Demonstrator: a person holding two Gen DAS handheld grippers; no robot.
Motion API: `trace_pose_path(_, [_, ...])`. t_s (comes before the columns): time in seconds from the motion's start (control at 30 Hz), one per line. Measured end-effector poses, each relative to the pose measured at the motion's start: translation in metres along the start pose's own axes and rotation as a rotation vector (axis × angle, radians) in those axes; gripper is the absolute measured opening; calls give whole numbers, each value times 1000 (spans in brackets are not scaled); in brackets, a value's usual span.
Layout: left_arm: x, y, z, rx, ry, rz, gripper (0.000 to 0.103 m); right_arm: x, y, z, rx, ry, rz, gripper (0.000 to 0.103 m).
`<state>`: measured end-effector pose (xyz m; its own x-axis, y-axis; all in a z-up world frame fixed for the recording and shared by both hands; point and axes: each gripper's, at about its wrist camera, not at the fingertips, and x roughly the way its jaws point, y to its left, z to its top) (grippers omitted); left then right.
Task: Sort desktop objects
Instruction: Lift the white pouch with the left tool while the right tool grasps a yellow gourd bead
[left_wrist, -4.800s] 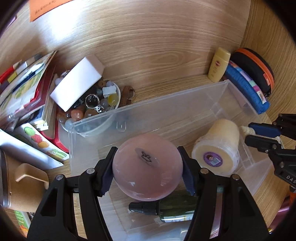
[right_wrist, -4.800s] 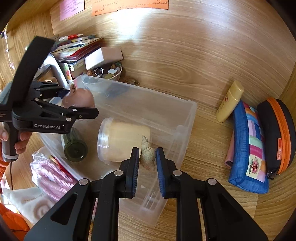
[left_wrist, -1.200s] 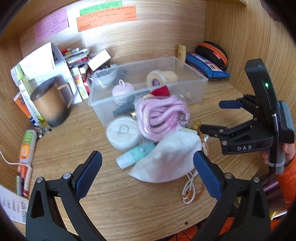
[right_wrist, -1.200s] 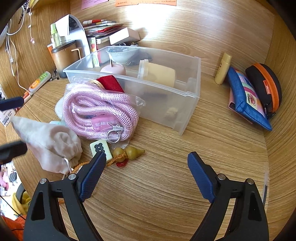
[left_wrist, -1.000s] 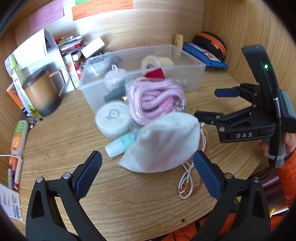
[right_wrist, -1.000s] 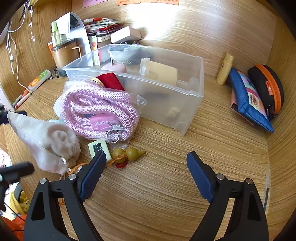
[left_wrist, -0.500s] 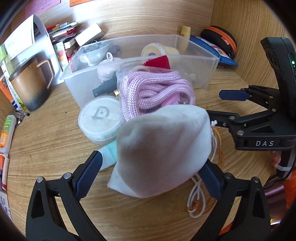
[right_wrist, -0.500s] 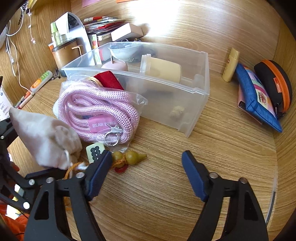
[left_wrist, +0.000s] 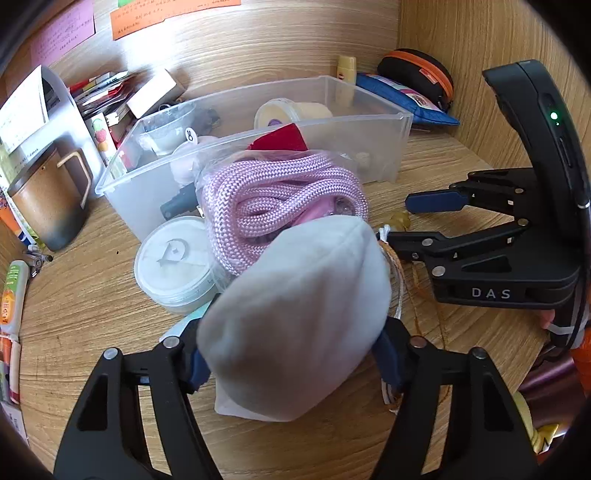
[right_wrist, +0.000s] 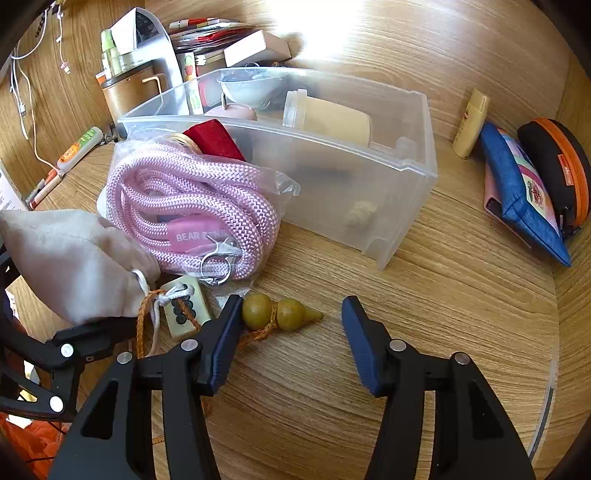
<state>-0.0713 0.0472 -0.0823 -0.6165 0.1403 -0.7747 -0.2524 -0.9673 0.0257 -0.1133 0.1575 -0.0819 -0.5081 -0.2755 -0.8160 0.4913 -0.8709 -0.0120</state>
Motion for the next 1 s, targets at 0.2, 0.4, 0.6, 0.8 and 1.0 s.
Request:
trace_pose_path(0.2, [-1, 1, 0, -6, 4, -39, 57, -2, 3, -2, -4, 3, 5, 40])
trace_pose_path(0.4, [-5, -1, -3, -13, -10, -32, 48, -3, 5, -2, -2, 3, 14, 39])
trace_pose_path(0.6, [-15, -3, -4, -10, -29, -31, 38, -16, 9, 0, -8, -27, 14, 39])
trace_pose_path(0.8, [-25, 2, -6, -39, -45, -41, 35, -36, 9, 0, -3, -67, 10, 39])
trace_pose_path(1.0, [-38, 4, -6, -41, -70, -18, 35, -48, 1, 0, 12, -90, 6, 39])
